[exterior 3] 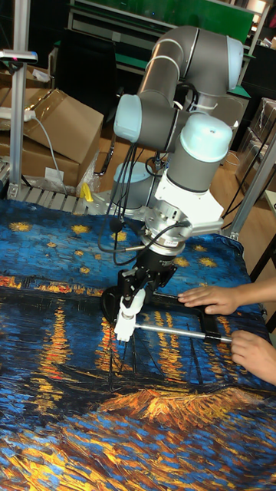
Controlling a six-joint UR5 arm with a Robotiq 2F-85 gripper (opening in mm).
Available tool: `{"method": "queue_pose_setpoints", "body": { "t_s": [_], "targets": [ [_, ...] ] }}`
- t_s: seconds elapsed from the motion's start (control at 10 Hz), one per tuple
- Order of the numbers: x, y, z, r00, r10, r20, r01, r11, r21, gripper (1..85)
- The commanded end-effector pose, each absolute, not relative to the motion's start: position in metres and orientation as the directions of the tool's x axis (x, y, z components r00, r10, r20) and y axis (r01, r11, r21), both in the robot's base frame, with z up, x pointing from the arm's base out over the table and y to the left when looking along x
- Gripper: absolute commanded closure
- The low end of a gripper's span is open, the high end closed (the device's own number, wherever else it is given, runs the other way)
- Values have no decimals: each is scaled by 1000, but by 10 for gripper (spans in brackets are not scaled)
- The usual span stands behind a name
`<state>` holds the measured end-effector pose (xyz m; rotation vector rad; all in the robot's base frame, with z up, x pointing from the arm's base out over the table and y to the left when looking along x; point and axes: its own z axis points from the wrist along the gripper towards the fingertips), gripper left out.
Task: Install the light bulb by rotating it
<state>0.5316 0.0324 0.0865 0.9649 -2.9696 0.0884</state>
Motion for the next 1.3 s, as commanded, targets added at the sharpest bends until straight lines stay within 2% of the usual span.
{"method": "queue_pose_setpoints", "body": {
  "t_s": [0.0,0.2,0.5,0.8,0.9,1.2],
  "targets": [
    [528,22,91,-749,-660,57,-661,750,-21,353],
    [528,21,92,-744,-665,62,-667,745,-23,327],
    [524,16,90,-724,-686,69,-688,726,-4,227],
    [514,12,100,-701,-707,91,-710,704,5,213],
    [513,7,105,-650,-752,109,-757,653,-13,213],
    [521,15,113,-533,-843,68,-846,532,-39,213]
  ]
}}
